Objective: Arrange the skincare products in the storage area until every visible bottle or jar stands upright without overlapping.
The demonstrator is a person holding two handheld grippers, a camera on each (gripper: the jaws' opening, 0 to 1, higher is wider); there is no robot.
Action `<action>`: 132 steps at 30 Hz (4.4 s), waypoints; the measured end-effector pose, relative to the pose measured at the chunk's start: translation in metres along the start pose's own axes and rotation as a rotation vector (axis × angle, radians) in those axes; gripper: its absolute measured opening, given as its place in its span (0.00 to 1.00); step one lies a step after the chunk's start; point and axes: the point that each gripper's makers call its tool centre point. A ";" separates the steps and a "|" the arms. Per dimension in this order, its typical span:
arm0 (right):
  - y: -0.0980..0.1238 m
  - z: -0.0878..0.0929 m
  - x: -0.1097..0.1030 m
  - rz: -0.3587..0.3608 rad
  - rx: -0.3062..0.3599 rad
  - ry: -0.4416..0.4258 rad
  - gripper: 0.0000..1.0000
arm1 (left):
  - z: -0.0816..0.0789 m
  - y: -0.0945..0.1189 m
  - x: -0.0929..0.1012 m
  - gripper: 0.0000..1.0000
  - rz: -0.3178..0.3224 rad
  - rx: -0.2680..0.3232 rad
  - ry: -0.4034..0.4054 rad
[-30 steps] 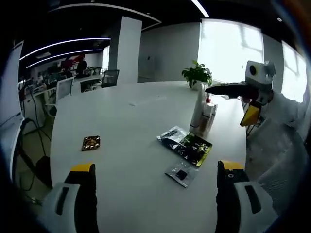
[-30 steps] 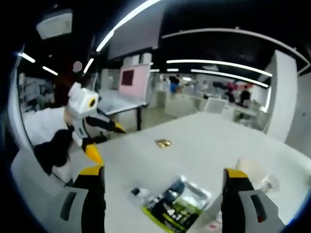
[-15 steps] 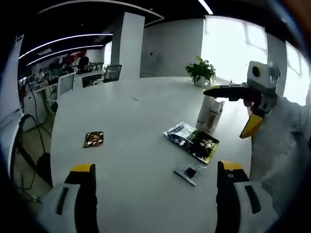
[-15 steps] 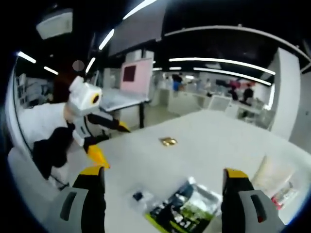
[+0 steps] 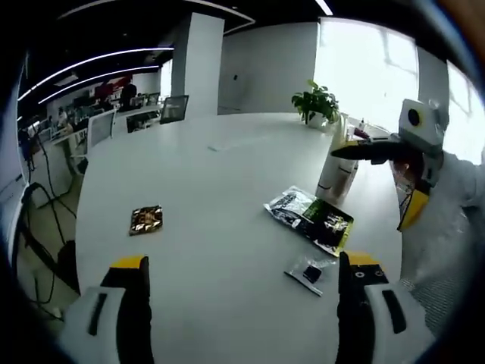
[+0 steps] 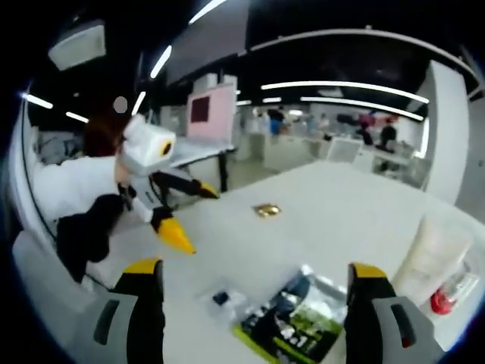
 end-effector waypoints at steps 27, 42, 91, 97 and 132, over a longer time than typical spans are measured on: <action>-0.001 0.002 -0.005 -0.017 -0.014 -0.023 1.00 | -0.002 -0.033 -0.041 0.98 -0.035 -0.087 -0.064; -0.001 0.001 -0.006 -0.027 -0.010 -0.030 1.00 | -0.017 -0.058 -0.080 0.96 -0.044 -0.108 -0.017; 0.000 -0.006 -0.012 -0.063 0.015 -0.046 1.00 | -0.005 -0.120 -0.153 0.60 -0.187 -0.261 0.074; 0.001 -0.006 -0.010 -0.053 0.016 -0.047 1.00 | -0.005 -0.118 -0.159 0.55 -0.196 -0.261 0.077; -0.015 0.006 -0.028 -0.091 -0.030 -0.037 0.99 | 0.010 -0.088 -0.100 0.19 -0.097 -0.210 0.020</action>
Point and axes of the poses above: the point that each gripper's makers call its tool centre point, and the gripper's own axes: y roughly backward along the fingers, x roughly to its right, z roughly out of its underside, and after that the axes turned 7 degrees about -x, right-handed
